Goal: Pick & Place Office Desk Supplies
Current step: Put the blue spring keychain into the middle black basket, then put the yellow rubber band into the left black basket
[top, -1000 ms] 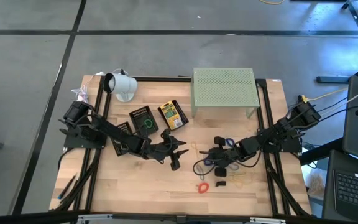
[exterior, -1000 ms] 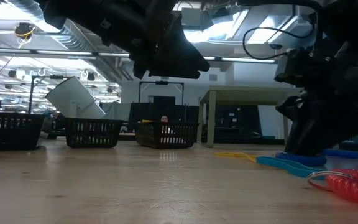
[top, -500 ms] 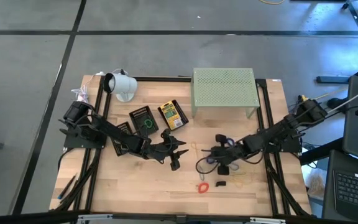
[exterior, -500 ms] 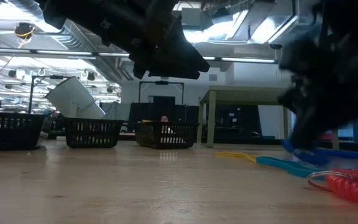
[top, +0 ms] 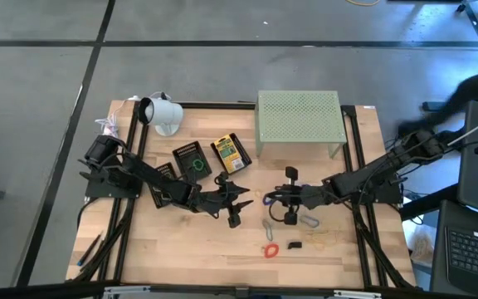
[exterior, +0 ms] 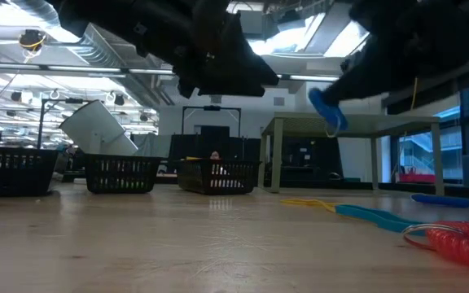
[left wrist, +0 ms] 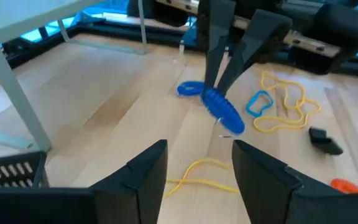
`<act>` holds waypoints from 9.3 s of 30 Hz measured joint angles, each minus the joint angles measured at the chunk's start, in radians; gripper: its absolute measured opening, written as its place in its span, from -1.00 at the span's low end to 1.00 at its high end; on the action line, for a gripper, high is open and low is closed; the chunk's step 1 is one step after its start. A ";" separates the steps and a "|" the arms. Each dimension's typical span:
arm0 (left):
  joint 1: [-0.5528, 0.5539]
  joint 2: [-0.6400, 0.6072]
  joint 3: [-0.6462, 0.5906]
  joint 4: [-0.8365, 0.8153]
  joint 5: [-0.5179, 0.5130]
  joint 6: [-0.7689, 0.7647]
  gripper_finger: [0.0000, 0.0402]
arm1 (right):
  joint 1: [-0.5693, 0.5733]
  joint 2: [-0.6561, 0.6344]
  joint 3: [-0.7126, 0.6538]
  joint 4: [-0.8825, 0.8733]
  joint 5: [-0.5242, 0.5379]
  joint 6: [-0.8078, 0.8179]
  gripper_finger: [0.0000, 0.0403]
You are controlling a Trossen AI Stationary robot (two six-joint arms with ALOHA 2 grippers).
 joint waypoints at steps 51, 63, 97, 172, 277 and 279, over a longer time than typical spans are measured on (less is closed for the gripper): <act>0.113 -0.001 0.000 0.146 0.046 0.019 -0.59 | -0.074 -0.002 0.002 0.265 0.052 -0.347 -0.90; 0.112 -0.001 0.000 0.146 0.046 0.038 -0.93 | -0.074 -0.002 0.002 0.265 0.051 -0.332 -0.88; 0.112 -0.005 0.000 0.038 -0.172 0.042 -0.93 | 0.080 -0.002 0.002 0.062 0.144 -0.179 0.05; 0.216 0.092 0.011 -0.014 0.426 0.326 0.10 | 0.094 -0.002 0.002 -0.059 0.068 0.109 0.04; 0.092 -0.184 0.433 -1.801 0.140 -0.668 -0.99 | 0.115 -0.125 0.002 -0.169 0.026 0.184 0.04; 0.092 -0.199 0.433 -1.895 0.168 -0.739 -0.99 | 0.111 -0.125 0.002 -0.169 0.026 0.184 0.04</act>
